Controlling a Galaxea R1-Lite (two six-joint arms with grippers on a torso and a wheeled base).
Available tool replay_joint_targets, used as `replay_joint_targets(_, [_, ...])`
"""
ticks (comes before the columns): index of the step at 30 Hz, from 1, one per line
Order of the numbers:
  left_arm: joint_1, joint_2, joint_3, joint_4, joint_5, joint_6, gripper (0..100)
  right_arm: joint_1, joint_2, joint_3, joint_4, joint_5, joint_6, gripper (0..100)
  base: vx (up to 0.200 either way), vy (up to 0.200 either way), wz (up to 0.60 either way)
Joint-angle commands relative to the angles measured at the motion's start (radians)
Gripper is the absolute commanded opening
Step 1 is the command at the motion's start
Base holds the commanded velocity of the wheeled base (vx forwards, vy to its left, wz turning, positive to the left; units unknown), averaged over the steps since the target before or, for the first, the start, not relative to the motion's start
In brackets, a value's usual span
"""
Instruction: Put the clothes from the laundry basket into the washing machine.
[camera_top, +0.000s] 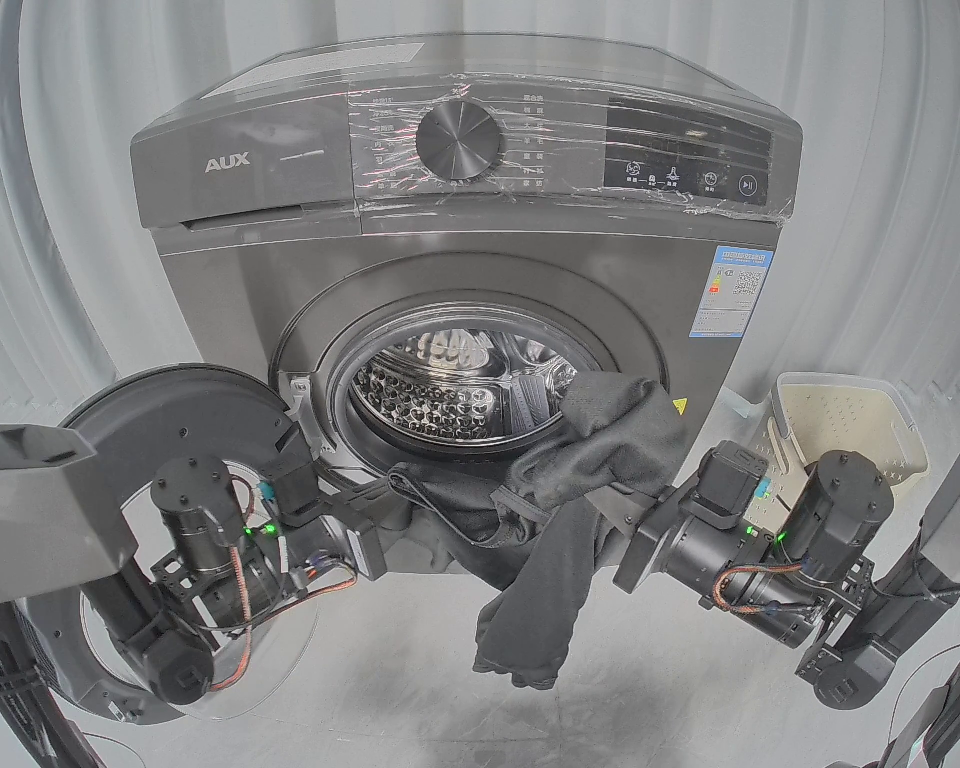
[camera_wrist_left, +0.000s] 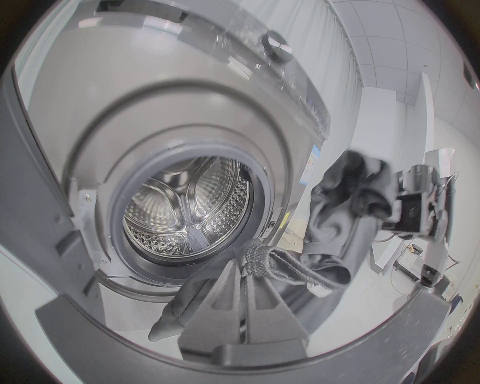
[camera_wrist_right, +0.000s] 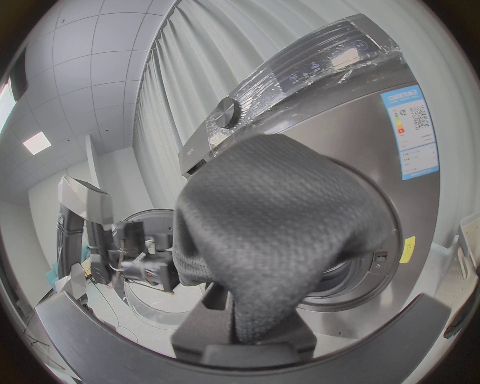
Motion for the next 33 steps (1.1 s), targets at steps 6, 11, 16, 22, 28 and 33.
replay_joint_targets(6, [-0.014,-0.284,0.136,0.000,0.003,0.018,0,-0.063,-0.018,0.132,-0.007,-0.003,0.006,0,0.000,0.000,0.00])
replay_joint_targets(11, [-0.014,-0.293,0.128,0.000,0.018,0.060,0,-0.089,-0.004,0.148,-0.008,-0.003,0.008,0,0.000,0.000,0.00])
replay_joint_targets(16, [-0.012,-0.296,0.095,0.000,0.034,0.063,0,-0.113,-0.005,0.167,-0.007,-0.002,0.006,0,0.000,0.000,0.00])
replay_joint_targets(22, [-0.011,-0.316,0.093,0.000,0.034,0.063,0,-0.129,-0.010,0.167,-0.007,-0.002,0.005,0,0.000,0.000,0.00])
replay_joint_targets(28, [-0.012,-0.314,0.108,0.000,0.032,0.063,0,-0.130,-0.015,0.144,-0.008,-0.003,0.005,0,0.000,0.000,0.00])
replay_joint_targets(33, [-0.012,-0.311,0.110,0.000,0.032,0.063,0,-0.115,-0.036,0.151,-0.007,-0.002,0.008,0,0.000,0.000,0.00])
